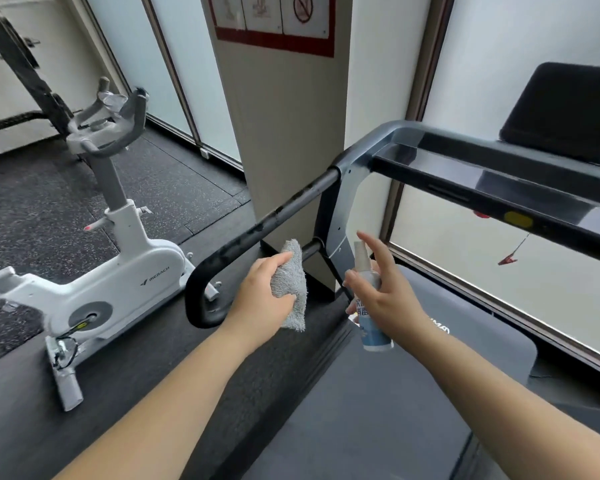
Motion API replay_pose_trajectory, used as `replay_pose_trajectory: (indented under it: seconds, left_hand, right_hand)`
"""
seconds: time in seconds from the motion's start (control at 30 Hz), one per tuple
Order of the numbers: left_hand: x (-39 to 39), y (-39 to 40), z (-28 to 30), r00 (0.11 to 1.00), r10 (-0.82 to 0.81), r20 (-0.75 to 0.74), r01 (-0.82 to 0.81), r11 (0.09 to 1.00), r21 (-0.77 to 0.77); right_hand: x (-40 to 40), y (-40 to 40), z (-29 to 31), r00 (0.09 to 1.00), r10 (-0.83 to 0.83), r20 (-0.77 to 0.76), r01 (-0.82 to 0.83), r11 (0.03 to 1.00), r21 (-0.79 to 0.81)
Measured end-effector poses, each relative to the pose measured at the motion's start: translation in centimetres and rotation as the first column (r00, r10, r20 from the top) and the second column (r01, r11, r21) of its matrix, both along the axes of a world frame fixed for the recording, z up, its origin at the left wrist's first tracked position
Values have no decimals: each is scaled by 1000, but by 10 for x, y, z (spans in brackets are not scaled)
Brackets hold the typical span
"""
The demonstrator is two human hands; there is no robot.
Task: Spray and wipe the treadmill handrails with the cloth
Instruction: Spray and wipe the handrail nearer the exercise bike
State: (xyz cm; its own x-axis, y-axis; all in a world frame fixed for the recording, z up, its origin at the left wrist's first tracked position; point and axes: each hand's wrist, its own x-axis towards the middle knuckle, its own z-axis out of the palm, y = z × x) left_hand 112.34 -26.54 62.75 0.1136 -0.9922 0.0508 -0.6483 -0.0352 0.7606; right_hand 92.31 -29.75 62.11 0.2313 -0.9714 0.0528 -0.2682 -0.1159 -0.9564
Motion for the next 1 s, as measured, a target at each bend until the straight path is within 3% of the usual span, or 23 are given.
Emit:
replay_pose_trajectory:
  seconds: [0.37,0.63,0.9,1.0]
  left_hand:
    - [37,-43,11,969,244,35,-242,968,-68]
    - [86,-85,23,949,315,-10,-314,945,-85]
    - [113,-109,13,952,307,14,-306,950,-56]
    - [119,-115,13,944,328,18,-327,943,-55]
  right_hand:
    - [37,-73,-8,993,114,-33,-112,991,66]
    - [86,-116,-12,982,149,-115,-142,988,62]
    - [136,-149,-37,873,310,-377,-300,950,85]
    - [147,-158,-42,855,320,-408,-315,946,79]
